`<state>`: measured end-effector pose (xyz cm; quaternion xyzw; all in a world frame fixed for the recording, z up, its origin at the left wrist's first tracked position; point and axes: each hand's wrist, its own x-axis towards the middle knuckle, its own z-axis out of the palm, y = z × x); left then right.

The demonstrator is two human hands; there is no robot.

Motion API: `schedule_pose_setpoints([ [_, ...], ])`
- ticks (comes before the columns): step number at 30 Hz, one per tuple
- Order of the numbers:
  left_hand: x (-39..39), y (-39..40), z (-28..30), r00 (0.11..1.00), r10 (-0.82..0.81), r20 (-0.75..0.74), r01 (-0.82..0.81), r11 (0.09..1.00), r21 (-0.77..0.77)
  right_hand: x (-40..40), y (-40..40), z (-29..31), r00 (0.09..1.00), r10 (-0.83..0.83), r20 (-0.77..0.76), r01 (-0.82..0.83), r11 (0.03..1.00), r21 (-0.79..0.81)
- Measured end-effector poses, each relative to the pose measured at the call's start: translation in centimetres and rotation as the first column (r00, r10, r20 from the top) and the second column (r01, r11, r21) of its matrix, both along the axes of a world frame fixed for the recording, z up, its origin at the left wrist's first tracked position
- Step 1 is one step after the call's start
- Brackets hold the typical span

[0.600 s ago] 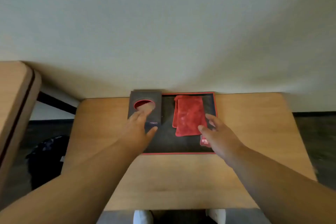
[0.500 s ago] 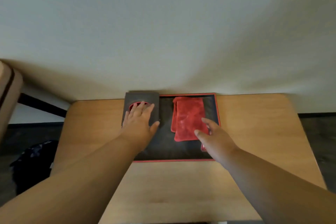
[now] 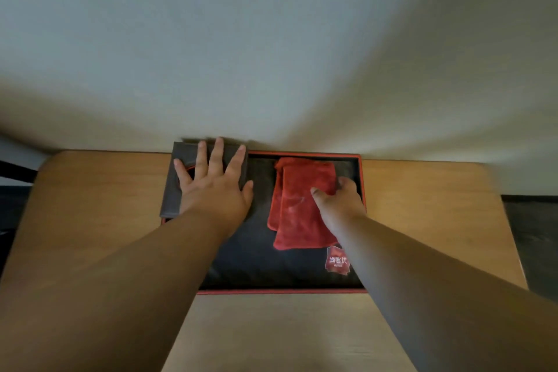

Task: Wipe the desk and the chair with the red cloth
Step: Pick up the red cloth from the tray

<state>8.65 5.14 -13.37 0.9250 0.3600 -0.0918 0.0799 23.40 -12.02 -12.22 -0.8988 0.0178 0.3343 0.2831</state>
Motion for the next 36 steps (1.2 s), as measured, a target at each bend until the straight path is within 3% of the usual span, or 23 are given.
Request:
schedule_pose_setpoints([
  [3,0.0,-0.2,-0.2,1.0,0.004,0.01,-0.004,1.0,0.005,0.8,1.2,-1.0,0.997,-0.076,0.016,0.078,0.991,-0.111],
  [9,0.0,-0.2,-0.7,0.998,0.011,0.06,-0.012,1.0,0.02,2.3,2.1,-2.1,0.988,-0.154,-0.025,0.15,0.982,-0.111],
  [13,0.0,-0.2,-0.7,0.998,-0.003,0.066,0.001,1.0,0.028,1.8,1.7,-2.2,0.919,-0.225,-0.324,0.273,0.956,0.11],
  [16,0.0,-0.1,-0.9,0.997,-0.002,0.075,-0.001,1.0,0.03,0.9,0.6,-1.6,0.81,-0.226,-0.541,0.441,0.843,0.308],
  [19,-0.2,-0.1,-0.7,0.998,-0.005,0.064,0.002,0.999,0.044,-0.6,-0.8,-0.8,0.665,-0.196,-0.721,0.603,0.71,0.363],
  [24,1.0,-0.2,2.0,0.981,0.014,-0.193,-0.032,0.995,-0.089,-2.8,-3.6,3.9,0.537,-0.145,-0.831,0.768,0.492,0.41],
  [26,1.1,-0.6,4.8,0.978,0.064,-0.2,-0.108,0.97,-0.218,-3.3,-4.9,6.7,0.521,-0.08,-0.85,0.784,0.438,0.439],
  [28,1.3,-2.5,8.3,0.972,0.235,-0.012,-0.215,0.866,-0.452,-3.6,-6.3,10.0,0.51,-0.011,-0.86,0.792,0.397,0.464],
  [29,1.3,-4.0,10.8,0.928,0.367,0.068,-0.245,0.738,-0.629,-3.9,-7.0,12.1,0.506,0.025,-0.862,0.79,0.388,0.475],
  [31,0.6,-7.5,16.3,0.84,0.543,-0.005,-0.192,0.289,-0.938,-4.6,-8.2,16.7,0.491,0.104,-0.865,0.778,0.393,0.489],
  [32,-0.2,-9.2,19.2,0.841,0.54,-0.049,-0.113,0.087,-0.99,-5.0,-8.9,19.1,0.481,0.143,-0.865,0.765,0.414,0.494],
  [33,-1.1,-10.7,21.4,0.844,0.533,-0.056,-0.047,-0.029,-0.998,-5.4,-9.5,21.1,0.467,0.174,-0.867,0.749,0.443,0.492],
  [34,-2.1,-12.0,24.1,0.832,0.552,-0.053,-0.011,-0.079,-0.997,-5.9,-10.1,23.3,0.457,0.205,-0.866,0.723,0.481,0.495],
  [36,-4.3,-13.9,29.1,0.793,0.608,-0.035,0.019,-0.082,-0.996,-6.8,-11.1,28.0,0.46,0.256,-0.85,0.654,0.549,0.519],
])
